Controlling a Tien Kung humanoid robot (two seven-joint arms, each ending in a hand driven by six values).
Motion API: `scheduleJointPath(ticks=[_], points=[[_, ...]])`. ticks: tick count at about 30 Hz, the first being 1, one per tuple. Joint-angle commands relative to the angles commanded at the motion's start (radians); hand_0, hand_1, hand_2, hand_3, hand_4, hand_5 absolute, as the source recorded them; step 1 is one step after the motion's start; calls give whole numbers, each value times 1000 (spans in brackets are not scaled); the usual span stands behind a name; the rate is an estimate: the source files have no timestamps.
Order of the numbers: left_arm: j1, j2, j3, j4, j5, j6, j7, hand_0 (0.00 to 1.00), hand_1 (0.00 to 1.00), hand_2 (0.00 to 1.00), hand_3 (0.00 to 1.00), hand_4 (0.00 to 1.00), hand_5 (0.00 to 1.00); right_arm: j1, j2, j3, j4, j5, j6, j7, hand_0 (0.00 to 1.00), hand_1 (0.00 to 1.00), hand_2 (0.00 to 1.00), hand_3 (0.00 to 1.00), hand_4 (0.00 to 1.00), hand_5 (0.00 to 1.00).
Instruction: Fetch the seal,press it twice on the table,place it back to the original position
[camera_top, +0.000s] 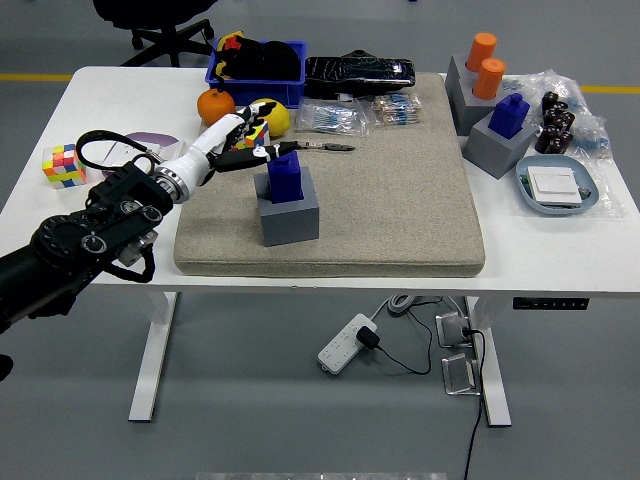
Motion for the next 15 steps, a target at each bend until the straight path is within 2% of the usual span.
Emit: scheduleJointPath(ticks=[2,6,13,15], points=[[-5,31,-25,12,-6,10,-11,998,998,998,998,998,561,-3,1,6,-2,-2,0,0,834,730,698,711,747,510],[-11,74,-57,30,-10,14,-14,998,998,998,998,998,561,-7,2,12,-3,-3,0,0,834,730,698,711,747,510],[-17,116,-41,115,-28,19,2,994,998,998,998,998,572,-4,3,17,2,-2,-3,2,834,730,698,710,748,511],[-15,125,-35,139,-32,19,5,963,998,998,998,998,546,-3,3,18,2,-2,-3,2,834,730,698,711,748,511]])
